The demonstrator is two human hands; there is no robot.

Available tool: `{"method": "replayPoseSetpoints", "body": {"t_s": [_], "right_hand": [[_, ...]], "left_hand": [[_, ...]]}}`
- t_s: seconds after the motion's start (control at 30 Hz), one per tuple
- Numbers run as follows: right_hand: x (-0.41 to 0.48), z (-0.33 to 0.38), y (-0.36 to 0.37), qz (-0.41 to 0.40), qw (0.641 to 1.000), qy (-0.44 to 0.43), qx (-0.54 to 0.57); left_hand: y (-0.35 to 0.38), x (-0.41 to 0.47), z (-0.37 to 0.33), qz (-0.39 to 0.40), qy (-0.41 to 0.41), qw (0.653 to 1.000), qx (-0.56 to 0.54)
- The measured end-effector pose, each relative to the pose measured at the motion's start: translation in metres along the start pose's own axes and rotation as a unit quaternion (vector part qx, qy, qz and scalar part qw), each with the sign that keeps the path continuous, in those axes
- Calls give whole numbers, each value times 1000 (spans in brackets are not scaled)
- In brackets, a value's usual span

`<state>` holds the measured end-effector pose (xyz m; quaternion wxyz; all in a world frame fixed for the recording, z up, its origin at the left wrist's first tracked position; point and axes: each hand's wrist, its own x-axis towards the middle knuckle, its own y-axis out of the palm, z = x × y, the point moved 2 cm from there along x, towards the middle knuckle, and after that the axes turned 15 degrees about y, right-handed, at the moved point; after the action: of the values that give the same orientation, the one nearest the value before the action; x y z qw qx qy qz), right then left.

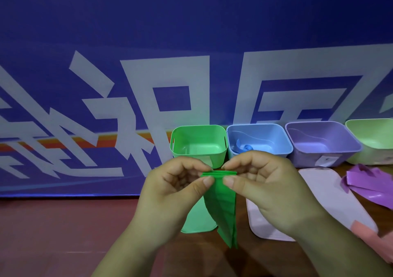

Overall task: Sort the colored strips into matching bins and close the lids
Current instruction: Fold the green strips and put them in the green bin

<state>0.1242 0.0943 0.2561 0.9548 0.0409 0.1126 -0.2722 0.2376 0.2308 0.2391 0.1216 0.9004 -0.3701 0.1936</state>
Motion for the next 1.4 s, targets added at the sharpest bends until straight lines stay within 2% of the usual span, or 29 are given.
{"method": "replayPoseSetpoints", "body": {"t_s": [0.33, 0.47, 0.63, 0.77, 0.83, 1.03, 1.4], "right_hand": [[-2, 22, -5, -31, 995, -60, -75], [3, 29, -7, -16, 999, -12, -44], [5, 33, -9, -3, 999, 49, 14], [2, 32, -9, 8, 997, 66, 32], [0, 31, -10, 7, 998, 54, 21], [-7, 32, -17, -25, 993, -58, -102], [-16, 32, -20, -48, 967, -113, -222]], "left_hand": [[7, 11, -17, 7, -9, 999, 33], [7, 14, -21, 29, 12, 999, 41], [7, 13, -30, 65, 53, 991, 104], [9, 12, -33, 55, 28, 989, 132], [11, 11, -36, 45, 12, 991, 128], [14, 11, -38, 30, -36, 995, 91], [14, 11, -38, 19, -67, 996, 62]]}}
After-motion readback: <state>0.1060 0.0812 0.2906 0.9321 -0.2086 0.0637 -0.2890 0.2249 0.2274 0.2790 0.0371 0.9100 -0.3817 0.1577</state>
